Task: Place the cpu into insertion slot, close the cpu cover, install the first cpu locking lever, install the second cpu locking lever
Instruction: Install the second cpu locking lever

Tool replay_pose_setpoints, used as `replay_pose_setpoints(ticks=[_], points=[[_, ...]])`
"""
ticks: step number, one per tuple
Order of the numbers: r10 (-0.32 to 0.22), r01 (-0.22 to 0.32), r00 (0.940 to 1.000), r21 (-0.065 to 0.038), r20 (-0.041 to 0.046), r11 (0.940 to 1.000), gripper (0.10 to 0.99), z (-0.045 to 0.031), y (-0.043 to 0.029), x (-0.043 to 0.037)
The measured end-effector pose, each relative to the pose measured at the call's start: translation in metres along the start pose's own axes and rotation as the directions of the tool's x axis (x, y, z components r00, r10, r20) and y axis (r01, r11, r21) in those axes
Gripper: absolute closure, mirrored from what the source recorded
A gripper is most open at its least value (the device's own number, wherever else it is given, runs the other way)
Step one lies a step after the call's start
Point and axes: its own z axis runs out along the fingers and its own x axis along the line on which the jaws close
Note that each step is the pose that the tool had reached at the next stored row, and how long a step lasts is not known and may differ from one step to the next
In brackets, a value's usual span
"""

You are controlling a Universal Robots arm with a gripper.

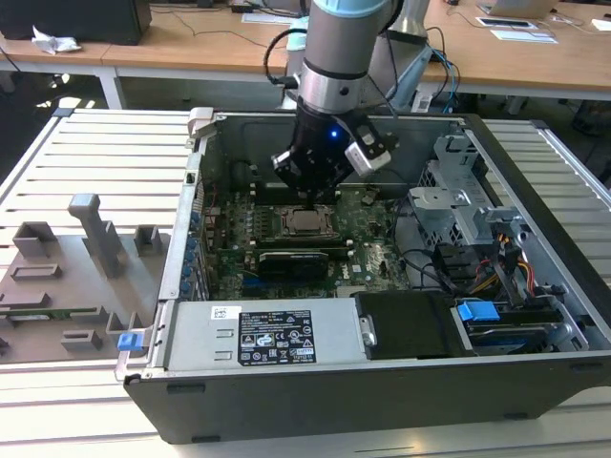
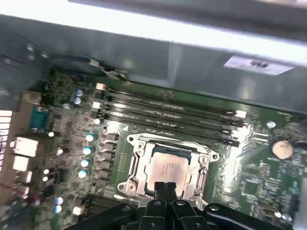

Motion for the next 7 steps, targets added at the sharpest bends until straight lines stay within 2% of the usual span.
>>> replay_pose_setpoints(ticks=[1, 7], points=[[0.000, 0.000, 1.0000, 0.002, -0.0002, 1.0000, 0.980, -0.0129, 0.0005, 0.0008], [0.000, 0.000, 1.0000, 0.004, -0.0008, 1.0000, 0.980, -0.0130, 0.0004, 0.0008]])
